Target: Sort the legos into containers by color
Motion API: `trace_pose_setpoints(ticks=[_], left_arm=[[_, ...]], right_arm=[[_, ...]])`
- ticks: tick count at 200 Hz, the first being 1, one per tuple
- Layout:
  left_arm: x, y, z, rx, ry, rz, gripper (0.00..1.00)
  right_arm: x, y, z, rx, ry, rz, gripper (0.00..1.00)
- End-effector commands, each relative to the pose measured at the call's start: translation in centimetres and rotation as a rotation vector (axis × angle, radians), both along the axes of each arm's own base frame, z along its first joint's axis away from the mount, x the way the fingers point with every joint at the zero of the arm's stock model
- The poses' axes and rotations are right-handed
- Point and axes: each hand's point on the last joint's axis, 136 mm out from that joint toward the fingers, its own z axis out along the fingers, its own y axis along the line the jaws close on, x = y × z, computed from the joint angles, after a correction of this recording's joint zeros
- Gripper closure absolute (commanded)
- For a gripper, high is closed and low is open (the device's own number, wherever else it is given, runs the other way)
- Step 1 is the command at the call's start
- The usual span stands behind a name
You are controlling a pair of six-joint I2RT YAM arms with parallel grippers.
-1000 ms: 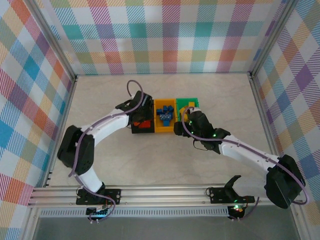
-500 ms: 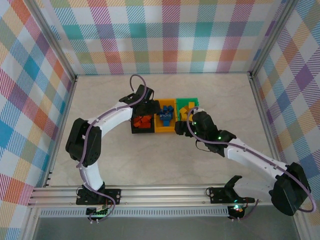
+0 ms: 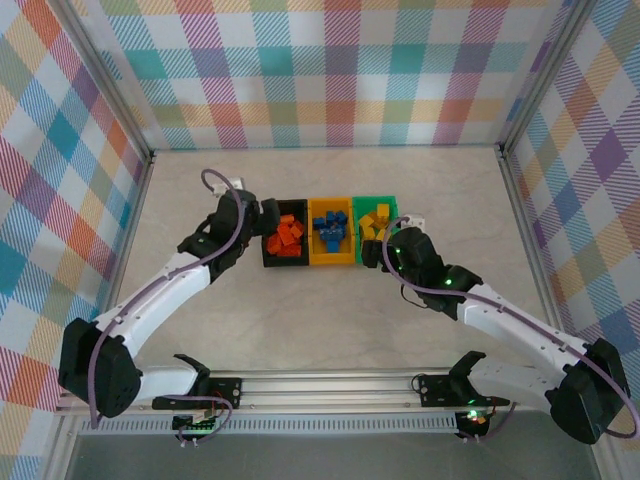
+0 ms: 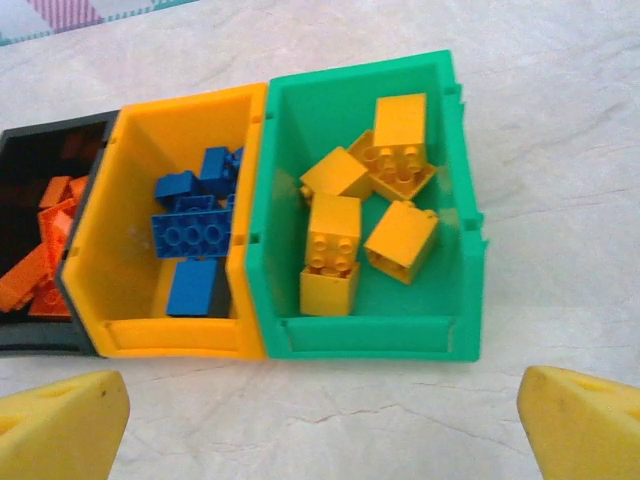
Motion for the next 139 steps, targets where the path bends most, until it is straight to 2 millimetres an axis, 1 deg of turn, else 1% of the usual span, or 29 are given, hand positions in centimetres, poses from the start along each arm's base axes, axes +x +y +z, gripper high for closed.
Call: trace_pose_setpoints(ticks=[1, 13, 26, 45, 54, 69, 92, 100, 113, 116, 126, 139], left_arm=[[1.4, 4.6, -0.9, 0.218, -0.026, 0.052, 0.0], [1.7, 7.2, -1.9, 0.278, -0.015, 0.1, 0.0], [1.6, 9.8, -3.6, 0.29, 0.005, 0.149, 0.0], [1.6, 11.5, -6.0, 0.28, 0.008, 0.169, 0.0], [1.7, 11.7, -7.0, 0.282, -0.006, 0.161, 0.0], [2.2, 11.8, -8.0, 0.256, -0.052, 0.153, 0.0], [2.5, 11.4, -9.9, 0.227, -0.082, 0.119, 0.0], [2.7, 11.0, -10.5, 0.221, -0.089, 0.093, 0.0], [2.5, 10.7, -11.6, 0.217, -0.098, 0.07, 0.0], [2.6, 10.6, -11.4, 0.21, -0.12, 0.067, 0.0], [2.3, 10.5, -11.7, 0.197, -0.145, 0.063, 0.0], [1.9, 10.7, -12.4, 0.18, -0.159, 0.062, 0.0]], right_arm=[[0.4, -2.2, -0.2, -0.06, -0.02, -0.065, 0.0], [0.5, -3.0, -0.6, -0.06, -0.013, -0.095, 0.0], [0.6, -3.7, -0.9, -0.05, -0.008, -0.122, 0.0], [0.6, -4.3, -1.3, -0.052, -0.003, -0.137, 0.0], [0.6, -4.5, -1.3, -0.056, -0.002, -0.143, 0.0], [0.7, -5.1, -1.4, -0.065, 0.005, -0.157, 0.0], [0.9, -6.3, -1.1, -0.068, 0.002, -0.191, 0.0], [1.0, -6.8, -0.8, -0.074, -0.005, -0.201, 0.0], [1.2, -7.9, -0.3, -0.089, -0.023, -0.231, 0.0], [1.2, -8.3, -0.1, -0.093, -0.029, -0.244, 0.0], [1.4, -9.7, 0.5, -0.109, -0.052, -0.298, 0.0], [1.6, -11.3, 1.4, -0.132, -0.098, -0.349, 0.0]])
